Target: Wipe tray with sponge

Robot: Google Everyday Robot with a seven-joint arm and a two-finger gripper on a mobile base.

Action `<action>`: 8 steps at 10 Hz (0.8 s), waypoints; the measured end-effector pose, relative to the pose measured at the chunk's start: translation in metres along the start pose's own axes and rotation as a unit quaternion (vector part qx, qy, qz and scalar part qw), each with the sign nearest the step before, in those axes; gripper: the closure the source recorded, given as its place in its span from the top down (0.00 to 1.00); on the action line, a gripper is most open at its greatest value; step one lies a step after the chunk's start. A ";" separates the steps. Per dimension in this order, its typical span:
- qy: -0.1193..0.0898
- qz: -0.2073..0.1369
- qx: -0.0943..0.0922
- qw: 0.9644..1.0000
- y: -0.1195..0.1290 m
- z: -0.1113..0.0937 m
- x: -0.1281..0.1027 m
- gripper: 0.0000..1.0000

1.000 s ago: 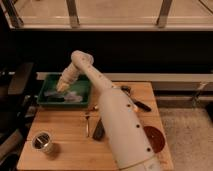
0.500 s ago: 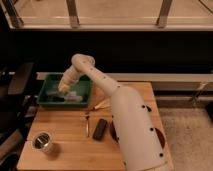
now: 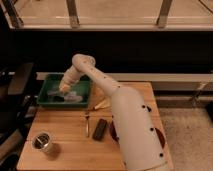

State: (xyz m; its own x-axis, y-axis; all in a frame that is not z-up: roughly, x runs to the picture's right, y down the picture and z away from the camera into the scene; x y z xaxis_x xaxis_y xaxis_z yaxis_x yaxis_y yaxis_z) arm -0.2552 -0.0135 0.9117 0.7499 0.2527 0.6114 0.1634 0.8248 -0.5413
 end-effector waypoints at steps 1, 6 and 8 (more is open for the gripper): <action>0.006 0.006 0.002 1.000 0.000 -0.001 0.007 0.00; 0.037 0.024 0.006 0.999 -0.006 -0.005 0.034 0.00; 0.046 0.027 0.006 0.999 -0.013 -0.005 0.041 0.00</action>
State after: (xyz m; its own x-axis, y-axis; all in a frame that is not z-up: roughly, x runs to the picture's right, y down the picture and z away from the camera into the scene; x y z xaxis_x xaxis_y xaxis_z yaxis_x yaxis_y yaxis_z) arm -0.2238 -0.0166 0.9410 0.8134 0.2498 0.5253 0.1136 0.8175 -0.5646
